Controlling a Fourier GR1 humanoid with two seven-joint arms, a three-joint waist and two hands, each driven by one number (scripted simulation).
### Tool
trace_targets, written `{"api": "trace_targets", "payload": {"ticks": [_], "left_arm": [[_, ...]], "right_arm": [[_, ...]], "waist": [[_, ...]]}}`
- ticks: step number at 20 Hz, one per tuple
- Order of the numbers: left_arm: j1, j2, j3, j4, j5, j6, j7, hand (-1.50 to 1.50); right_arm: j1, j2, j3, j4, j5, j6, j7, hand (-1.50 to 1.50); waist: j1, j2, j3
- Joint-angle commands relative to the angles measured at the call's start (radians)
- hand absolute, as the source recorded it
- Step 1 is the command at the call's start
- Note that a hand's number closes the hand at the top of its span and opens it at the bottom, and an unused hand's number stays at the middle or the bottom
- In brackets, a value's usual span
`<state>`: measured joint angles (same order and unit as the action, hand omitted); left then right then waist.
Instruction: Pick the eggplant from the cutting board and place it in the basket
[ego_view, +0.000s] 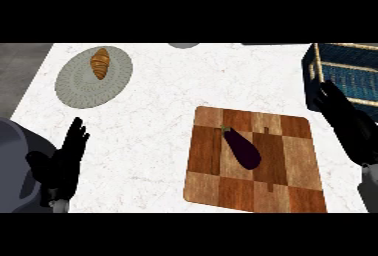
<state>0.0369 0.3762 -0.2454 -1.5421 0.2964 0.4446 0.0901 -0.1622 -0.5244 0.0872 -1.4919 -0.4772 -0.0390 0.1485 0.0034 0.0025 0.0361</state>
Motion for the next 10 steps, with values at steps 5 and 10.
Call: {"api": "trace_targets", "payload": {"ticks": [5, 10], "left_arm": [[0.001, -0.001, -0.102, 0.077, -0.002, -0.088, 0.091, 0.00], [0.023, 0.027, -0.127, 0.129, 0.016, -0.165, 0.123, 0.00]], "right_arm": [[-0.234, 0.194, 0.256, -0.051, -0.105, 0.307, -0.011, 1.50], [-0.299, 0.272, 0.518, -0.105, -0.033, 0.562, -0.076, 1.50]], "waist": [[0.113, 0.030, -0.032], [0.092, 0.015, -0.035]]}}
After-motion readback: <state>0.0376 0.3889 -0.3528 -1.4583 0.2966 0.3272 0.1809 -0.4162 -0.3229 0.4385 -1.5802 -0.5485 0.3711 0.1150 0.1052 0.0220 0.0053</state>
